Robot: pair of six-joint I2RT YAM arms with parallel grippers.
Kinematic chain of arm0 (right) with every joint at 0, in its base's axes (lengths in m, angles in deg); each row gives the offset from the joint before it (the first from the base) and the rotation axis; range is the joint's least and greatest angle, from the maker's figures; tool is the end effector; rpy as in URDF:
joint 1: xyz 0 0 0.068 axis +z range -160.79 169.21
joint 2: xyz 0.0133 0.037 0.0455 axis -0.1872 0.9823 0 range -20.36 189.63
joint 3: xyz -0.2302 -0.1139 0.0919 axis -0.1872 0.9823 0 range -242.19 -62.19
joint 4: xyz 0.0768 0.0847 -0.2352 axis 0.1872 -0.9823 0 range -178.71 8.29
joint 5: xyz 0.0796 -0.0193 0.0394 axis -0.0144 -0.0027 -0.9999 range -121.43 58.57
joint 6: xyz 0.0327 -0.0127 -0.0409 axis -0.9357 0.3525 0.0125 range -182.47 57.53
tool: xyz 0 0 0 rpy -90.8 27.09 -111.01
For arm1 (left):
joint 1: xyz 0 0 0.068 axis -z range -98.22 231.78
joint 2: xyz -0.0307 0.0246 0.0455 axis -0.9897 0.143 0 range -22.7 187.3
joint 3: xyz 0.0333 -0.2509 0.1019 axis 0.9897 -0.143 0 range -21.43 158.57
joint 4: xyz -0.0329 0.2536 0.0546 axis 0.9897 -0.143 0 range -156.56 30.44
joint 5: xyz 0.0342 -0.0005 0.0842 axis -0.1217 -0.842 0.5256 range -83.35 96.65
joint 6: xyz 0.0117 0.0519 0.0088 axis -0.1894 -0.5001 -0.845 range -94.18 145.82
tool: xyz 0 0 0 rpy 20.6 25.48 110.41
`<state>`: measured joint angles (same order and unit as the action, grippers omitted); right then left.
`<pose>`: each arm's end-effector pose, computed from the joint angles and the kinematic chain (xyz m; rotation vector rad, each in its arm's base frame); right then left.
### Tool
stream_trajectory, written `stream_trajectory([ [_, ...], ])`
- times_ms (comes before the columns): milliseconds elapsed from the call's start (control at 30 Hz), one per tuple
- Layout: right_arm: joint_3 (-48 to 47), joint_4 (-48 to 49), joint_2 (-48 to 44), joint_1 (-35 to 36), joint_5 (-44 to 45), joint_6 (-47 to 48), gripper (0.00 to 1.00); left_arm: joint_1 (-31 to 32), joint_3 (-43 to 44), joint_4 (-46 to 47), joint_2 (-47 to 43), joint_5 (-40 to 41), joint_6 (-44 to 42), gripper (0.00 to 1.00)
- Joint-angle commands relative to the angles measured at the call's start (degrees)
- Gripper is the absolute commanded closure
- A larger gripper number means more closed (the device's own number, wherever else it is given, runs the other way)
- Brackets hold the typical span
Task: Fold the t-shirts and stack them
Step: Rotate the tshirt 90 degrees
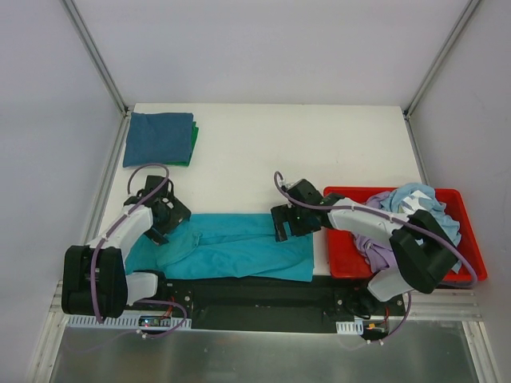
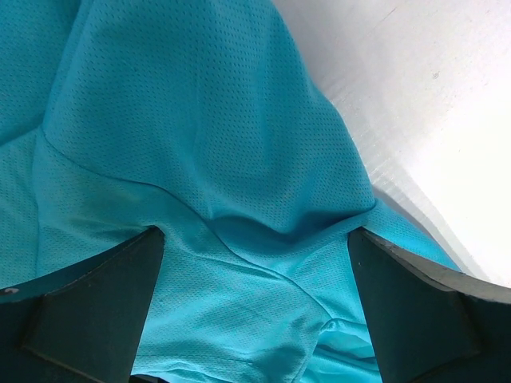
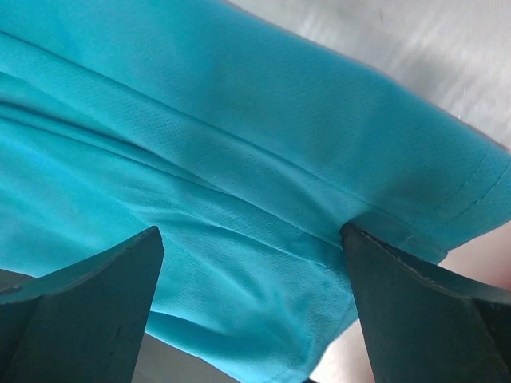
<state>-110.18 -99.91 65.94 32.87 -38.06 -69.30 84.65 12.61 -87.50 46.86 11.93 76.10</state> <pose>0.2091 0.2052 0.1809 -0.8713 2.4725 0.4736 0.2109 -0.0074 0.1696 -1.1049 2.4438 -0.1725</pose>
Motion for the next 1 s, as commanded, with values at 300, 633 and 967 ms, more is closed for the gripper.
stream_trajectory([
  [300,-0.4,2.1,-8.5,0.3,4.0,0.2,0.03,0.8,3.7,12.8,11.7,-13.3,-4.8,0.01],
  [633,-0.4,8.4,-2.0,0.3,2.2,-2.3,0.03,11.0,25.5,13.8,32.2,-15.3,-8.2,0.01],
  [967,1.8,6.9,0.1,1.2,0.0,-1.5,0.03,14.4,57.3,12.2,55.7,-23.5,-9.3,0.01],
])
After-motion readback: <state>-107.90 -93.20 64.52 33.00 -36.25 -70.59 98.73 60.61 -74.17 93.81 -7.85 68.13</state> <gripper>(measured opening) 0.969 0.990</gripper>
